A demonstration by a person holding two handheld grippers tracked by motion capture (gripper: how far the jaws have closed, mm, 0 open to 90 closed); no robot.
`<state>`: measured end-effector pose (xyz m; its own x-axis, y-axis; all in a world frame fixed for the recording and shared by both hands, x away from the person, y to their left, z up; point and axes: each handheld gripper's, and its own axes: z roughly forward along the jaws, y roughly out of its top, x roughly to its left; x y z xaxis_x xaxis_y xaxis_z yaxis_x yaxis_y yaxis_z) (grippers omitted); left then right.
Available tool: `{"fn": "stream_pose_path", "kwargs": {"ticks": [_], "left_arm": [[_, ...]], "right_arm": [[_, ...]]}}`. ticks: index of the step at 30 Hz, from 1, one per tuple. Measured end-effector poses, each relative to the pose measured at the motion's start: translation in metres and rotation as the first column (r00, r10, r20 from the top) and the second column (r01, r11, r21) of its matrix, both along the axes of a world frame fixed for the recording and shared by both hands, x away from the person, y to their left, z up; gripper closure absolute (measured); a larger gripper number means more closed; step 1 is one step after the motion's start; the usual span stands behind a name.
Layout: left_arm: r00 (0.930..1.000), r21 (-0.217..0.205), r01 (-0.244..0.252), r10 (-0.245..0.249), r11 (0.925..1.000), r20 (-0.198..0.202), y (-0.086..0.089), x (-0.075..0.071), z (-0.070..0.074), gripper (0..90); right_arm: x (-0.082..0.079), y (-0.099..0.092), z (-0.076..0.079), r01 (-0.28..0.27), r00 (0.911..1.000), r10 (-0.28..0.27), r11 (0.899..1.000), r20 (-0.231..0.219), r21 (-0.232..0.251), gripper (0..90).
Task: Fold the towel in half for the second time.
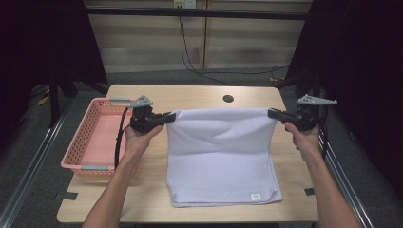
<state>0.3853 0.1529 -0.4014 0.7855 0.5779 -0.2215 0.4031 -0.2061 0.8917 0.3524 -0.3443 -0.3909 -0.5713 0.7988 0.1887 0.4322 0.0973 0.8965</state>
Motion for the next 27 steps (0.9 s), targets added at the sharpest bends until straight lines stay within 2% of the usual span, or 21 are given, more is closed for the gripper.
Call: {"fn": "stream_pose_path", "kwargs": {"ticks": [1,7,8,10,11,12,13,14,15,19,20,22,23,25,27], "left_arm": [[1.0000,0.008,0.001,-0.001,1.0000,0.007,0.001,-0.007,0.000,84.5],[0.9986,0.001,0.051,-0.051,0.9987,0.012,0.007,-0.045,-0.003,84.3],[0.9981,-0.002,0.062,-0.062,0.9981,0.009,0.008,-0.053,-0.006,84.2],[0.9975,0.026,0.070,-0.070,0.9972,0.001,0.009,-0.066,-0.013,84.0],[0.9960,0.009,0.088,-0.088,0.9960,-0.013,0.011,-0.072,-0.018,84.0],[0.9960,0.009,0.088,-0.088,0.9960,-0.013,0.011,-0.072,-0.018,84.0],[0.9946,0.026,0.100,-0.099,0.9947,-0.033,0.012,-0.084,-0.028,83.9],[0.9931,0.033,0.111,-0.109,0.9933,-0.043,0.012,-0.090,-0.033,83.8],[0.9904,0.038,0.121,-0.118,0.9919,-0.071,0.012,-0.095,-0.037,83.7],[0.9816,0.101,0.161,-0.149,0.9817,-0.119,0.015,-0.113,-0.055,82.6],[0.9784,0.105,0.171,-0.157,0.9796,-0.135,0.017,-0.117,-0.059,82.4],[0.9741,0.124,0.186,-0.166,0.9747,-0.154,0.018,-0.125,-0.065,81.5],[0.9698,0.139,0.203,-0.179,0.9694,-0.166,0.020,-0.129,-0.068,81.2],[0.9630,0.152,0.221,-0.191,0.9633,-0.190,0.020,-0.136,-0.073,80.5],[0.9583,0.143,0.235,-0.205,0.9613,-0.199,0.024,-0.143,-0.074,80.2]], "right_arm": [[-0.007,0.000,0.001,-0.007,1.0000,0.007,1.000,0.003,-0.015,85.4],[-0.051,-0.004,-0.001,-0.062,0.9981,0.062,0.998,0.001,-0.018,85.2],[-0.060,-0.004,-0.004,-0.072,0.9974,0.072,0.997,-0.002,-0.019,85.2],[-0.077,-0.003,-0.012,-0.090,0.9958,0.090,0.996,-0.016,-0.020,84.9],[-0.085,-0.002,-0.018,-0.103,0.9943,0.103,0.995,-0.027,-0.016,84.9],[-0.085,-0.002,-0.018,-0.103,0.9943,0.103,0.995,-0.027,-0.016,84.9],[-0.102,0.001,-0.032,-0.123,0.9911,0.119,0.991,-0.059,-0.052,84.5],[-0.109,0.002,-0.038,-0.134,0.9883,0.129,0.989,-0.081,-0.057,84.4],[-0.115,0.002,-0.046,-0.141,0.9859,0.135,0.988,-0.099,-0.064,84.0],[-0.135,0.003,-0.070,-0.164,0.9730,0.146,0.982,-0.179,-0.093,81.5],[-0.139,0.003,-0.074,-0.175,0.9682,0.153,0.980,-0.198,-0.099,81.0],[-0.147,0.004,-0.080,-0.192,0.9606,0.162,0.975,-0.226,-0.116,79.2],[-0.150,0.004,-0.081,-0.201,0.9569,0.167,0.971,-0.238,-0.126,78.3],[-0.157,0.002,-0.082,-0.210,0.9539,0.175,0.970,-0.244,-0.126,78.0],[-0.162,0.000,-0.082,-0.213,0.9532,0.176,0.968,-0.246,-0.133,76.7]]}}
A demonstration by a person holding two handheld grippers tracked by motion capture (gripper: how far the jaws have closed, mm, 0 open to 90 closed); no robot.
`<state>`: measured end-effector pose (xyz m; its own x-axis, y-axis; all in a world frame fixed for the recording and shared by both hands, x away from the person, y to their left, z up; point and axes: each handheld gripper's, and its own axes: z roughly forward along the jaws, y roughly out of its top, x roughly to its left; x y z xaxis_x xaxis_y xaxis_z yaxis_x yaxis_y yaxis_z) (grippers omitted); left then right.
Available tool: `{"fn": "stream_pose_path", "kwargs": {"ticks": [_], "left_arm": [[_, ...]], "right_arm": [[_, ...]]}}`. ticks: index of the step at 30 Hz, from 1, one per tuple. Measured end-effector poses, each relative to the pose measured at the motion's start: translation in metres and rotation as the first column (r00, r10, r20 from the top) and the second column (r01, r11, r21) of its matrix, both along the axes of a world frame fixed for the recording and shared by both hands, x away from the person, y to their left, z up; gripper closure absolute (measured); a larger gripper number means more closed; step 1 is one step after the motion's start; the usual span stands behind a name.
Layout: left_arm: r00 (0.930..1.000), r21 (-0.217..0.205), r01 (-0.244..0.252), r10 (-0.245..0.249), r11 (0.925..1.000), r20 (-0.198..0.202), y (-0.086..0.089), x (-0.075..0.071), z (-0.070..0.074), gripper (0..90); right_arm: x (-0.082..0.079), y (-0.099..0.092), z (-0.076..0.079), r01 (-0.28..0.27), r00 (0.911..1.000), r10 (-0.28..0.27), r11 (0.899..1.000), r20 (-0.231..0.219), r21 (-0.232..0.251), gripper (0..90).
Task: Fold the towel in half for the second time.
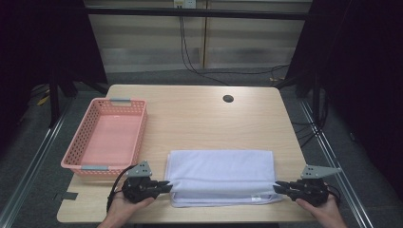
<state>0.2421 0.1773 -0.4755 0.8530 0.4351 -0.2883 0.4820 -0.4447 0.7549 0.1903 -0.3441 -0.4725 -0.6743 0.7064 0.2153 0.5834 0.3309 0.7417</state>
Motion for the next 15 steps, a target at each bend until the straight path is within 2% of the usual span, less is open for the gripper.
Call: {"fn": "stream_pose_path", "kwargs": {"ticks": [3,6,8,10,12,13,15], "left_arm": [[1.0000,-0.003,-0.001,0.001,1.0000,0.000,0.005,-0.006,0.001,78.2],[0.9998,-0.064,-0.017,0.017,0.9978,0.010,0.013,-0.007,0.008,74.8],[0.9983,-0.078,-0.053,0.055,0.9956,0.020,0.016,-0.003,0.012,71.7],[0.9965,-0.061,-0.077,0.079,0.9951,0.027,0.012,0.004,0.013,67.2],[0.9952,-0.033,-0.092,0.093,0.9952,0.028,0.004,0.013,0.011,62.3],[0.9961,-0.012,-0.087,0.087,0.9961,0.016,-0.001,0.019,0.009,60.9],[0.9992,0.026,-0.041,0.041,0.9988,-0.004,-0.013,0.031,0.004,60.2]], "right_arm": [[-0.008,0.000,0.001,0.006,1.0000,-0.006,1.000,-0.004,0.009,72.0],[-0.014,0.000,0.006,0.008,0.9999,-0.008,1.000,0.013,0.020,65.6],[-0.014,-0.002,0.011,0.024,0.9990,-0.025,0.999,0.036,0.038,63.0],[-0.011,-0.003,0.016,0.060,0.9969,-0.062,0.997,0.048,0.050,59.7],[0.000,-0.001,0.015,0.084,0.9953,-0.085,0.996,0.047,0.013,56.6],[0.007,0.001,0.012,0.092,0.9949,-0.092,0.996,0.041,-0.002,55.0],[0.023,0.006,0.004,0.121,0.9925,-0.121,0.992,0.018,-0.022,52.4]]}}
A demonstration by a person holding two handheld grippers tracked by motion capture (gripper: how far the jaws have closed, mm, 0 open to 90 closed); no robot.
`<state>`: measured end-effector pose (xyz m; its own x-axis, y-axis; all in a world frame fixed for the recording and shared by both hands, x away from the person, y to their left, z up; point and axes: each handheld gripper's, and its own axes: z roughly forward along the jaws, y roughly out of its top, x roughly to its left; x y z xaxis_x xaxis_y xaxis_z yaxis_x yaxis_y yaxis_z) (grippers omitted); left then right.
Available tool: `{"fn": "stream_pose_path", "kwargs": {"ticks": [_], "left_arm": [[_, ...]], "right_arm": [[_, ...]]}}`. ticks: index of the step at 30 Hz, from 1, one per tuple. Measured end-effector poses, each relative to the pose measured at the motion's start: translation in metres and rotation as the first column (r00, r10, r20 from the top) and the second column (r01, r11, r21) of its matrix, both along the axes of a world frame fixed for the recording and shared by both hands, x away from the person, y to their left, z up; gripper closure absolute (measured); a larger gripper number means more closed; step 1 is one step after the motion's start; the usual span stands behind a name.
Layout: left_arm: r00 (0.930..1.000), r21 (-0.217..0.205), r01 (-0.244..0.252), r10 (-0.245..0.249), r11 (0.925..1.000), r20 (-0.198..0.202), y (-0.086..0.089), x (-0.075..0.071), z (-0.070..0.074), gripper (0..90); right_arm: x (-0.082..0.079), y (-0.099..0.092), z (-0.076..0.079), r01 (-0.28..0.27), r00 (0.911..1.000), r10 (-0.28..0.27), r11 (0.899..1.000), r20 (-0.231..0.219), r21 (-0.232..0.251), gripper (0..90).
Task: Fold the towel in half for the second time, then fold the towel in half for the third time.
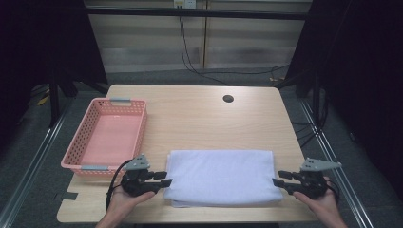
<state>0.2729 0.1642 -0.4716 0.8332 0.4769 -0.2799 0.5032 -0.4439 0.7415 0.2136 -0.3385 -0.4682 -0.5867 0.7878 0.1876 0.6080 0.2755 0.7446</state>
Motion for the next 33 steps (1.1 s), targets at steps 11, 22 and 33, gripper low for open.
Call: {"fn": "stream_pose_path", "kwargs": {"ticks": [11,22,33], "left_arm": [[0.9997,0.080,0.020,-0.019,0.9966,-0.013,-0.018,0.017,-0.023,62.8],[0.9994,0.059,0.023,-0.021,0.9980,-0.027,-0.035,0.026,-0.025,55.4],[0.9978,0.043,-0.065,0.066,0.9969,-0.009,-0.037,0.046,0.002,36.4]], "right_arm": [[0.035,0.013,-0.028,0.040,0.9967,-0.049,0.990,-0.064,-0.135,40.4],[0.042,-0.003,-0.028,0.069,0.9956,-0.077,0.988,-0.053,-0.139,64.1],[0.015,0.006,0.007,0.081,0.9954,-0.080,0.997,0.052,-0.007,41.2]]}}
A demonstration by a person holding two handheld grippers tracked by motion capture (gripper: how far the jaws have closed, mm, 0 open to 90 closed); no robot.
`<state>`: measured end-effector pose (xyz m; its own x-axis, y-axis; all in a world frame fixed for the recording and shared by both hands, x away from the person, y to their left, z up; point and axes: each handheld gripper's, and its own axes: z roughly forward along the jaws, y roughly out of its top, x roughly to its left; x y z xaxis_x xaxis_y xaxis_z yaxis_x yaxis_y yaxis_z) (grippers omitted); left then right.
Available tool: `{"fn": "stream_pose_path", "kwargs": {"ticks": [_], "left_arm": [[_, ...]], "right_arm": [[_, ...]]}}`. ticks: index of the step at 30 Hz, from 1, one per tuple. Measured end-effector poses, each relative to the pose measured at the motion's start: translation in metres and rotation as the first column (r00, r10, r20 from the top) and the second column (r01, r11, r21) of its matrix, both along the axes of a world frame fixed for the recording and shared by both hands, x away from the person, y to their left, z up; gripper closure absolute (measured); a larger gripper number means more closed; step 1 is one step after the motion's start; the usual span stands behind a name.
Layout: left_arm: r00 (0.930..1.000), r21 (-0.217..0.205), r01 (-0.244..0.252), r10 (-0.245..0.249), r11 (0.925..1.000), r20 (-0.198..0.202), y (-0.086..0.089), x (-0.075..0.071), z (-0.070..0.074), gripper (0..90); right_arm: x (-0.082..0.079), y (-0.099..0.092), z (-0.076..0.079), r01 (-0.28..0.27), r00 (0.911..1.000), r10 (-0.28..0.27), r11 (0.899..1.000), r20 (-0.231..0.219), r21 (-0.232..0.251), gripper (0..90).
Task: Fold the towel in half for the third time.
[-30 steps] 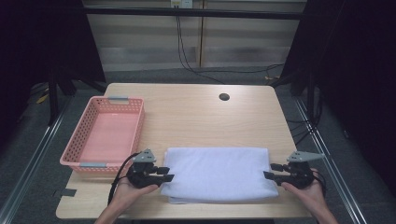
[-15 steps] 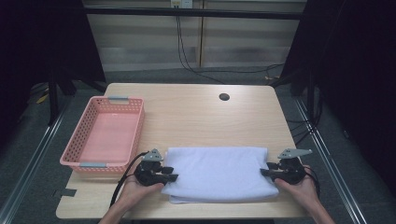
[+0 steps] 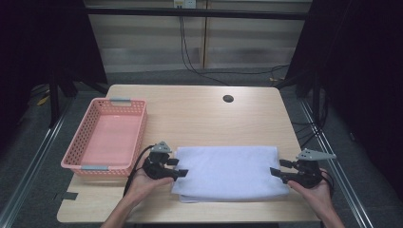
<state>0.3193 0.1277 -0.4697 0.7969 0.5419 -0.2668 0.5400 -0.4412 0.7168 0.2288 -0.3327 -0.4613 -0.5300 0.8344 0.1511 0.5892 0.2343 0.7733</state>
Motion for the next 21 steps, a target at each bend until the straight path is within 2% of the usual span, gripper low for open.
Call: {"fn": "stream_pose_path", "kwargs": {"ticks": [2,3,4,5,8,10,11,12,16,17,18,20,21], "left_arm": [[1.0000,-0.011,-0.002,0.002,0.9999,0.006,0.001,0.005,0.003,33.9],[0.9997,-0.018,0.002,-0.001,0.9998,0.023,0.001,0.009,0.006,35.3],[0.9976,-0.028,-0.011,0.013,0.9996,0.068,0.000,0.016,0.012,36.9],[0.9971,-0.043,-0.018,0.021,0.9989,0.074,0.000,0.020,0.013,36.4],[0.9961,-0.054,-0.045,0.048,0.9975,0.074,-0.003,0.030,0.016,33.2],[0.9959,-0.052,-0.065,0.068,0.9965,0.060,-0.003,0.036,0.016,32.6],[0.9959,-0.052,-0.065,0.068,0.9965,0.060,-0.003,0.036,0.016,31.6],[0.9958,-0.026,-0.074,0.075,0.9969,0.053,-0.004,0.041,0.014,31.7],[0.9948,-0.013,-0.096,0.097,0.9953,0.032,-0.003,0.053,0.007,32.1],[0.9948,-0.013,-0.096,0.097,0.9953,0.032,-0.003,0.053,0.007,31.7],[0.9933,-0.036,-0.114,0.115,0.9928,0.013,-0.001,0.058,0.002,31.6],[0.9925,-0.028,-0.119,0.120,0.9925,0.021,-0.001,0.058,0.000,30.9],[0.9940,-0.010,-0.108,0.108,0.9941,0.019,-0.003,0.058,-0.002,31.2]], "right_arm": [[-0.007,0.013,0.005,-0.040,0.9991,0.040,0.999,0.009,0.005,39.9],[-0.009,0.021,0.007,-0.055,0.9984,0.055,0.998,0.009,-0.003,38.1],[-0.010,0.028,0.008,-0.086,0.9962,0.086,0.996,0.012,-0.005,36.8],[-0.011,0.036,0.008,-0.103,0.9946,0.103,0.995,0.009,-0.003,36.4],[-0.010,0.060,0.011,-0.155,0.9878,0.155,0.988,0.012,-0.011,35.1],[-0.007,0.079,0.012,-0.203,0.9792,0.203,0.979,0.009,-0.011,34.9],[-0.007,0.079,0.012,-0.203,0.9792,0.203,0.979,0.009,-0.011,34.9],[-0.003,0.101,0.011,-0.251,0.9679,0.251,0.968,0.004,-0.003,34.7],[0.011,0.145,0.003,-0.336,0.9407,0.336,0.942,-0.046,0.014,34.0],[0.011,0.145,0.003,-0.336,0.9407,0.336,0.942,-0.046,0.014,34.0],[0.016,0.167,-0.001,-0.382,0.9217,0.383,0.924,-0.064,0.029,32.3],[0.021,0.187,-0.004,-0.421,0.9024,0.425,0.905,-0.072,0.059,31.8],[0.023,0.196,-0.006,-0.435,0.8952,0.439,0.898,-0.076,0.062,30.8]]}}
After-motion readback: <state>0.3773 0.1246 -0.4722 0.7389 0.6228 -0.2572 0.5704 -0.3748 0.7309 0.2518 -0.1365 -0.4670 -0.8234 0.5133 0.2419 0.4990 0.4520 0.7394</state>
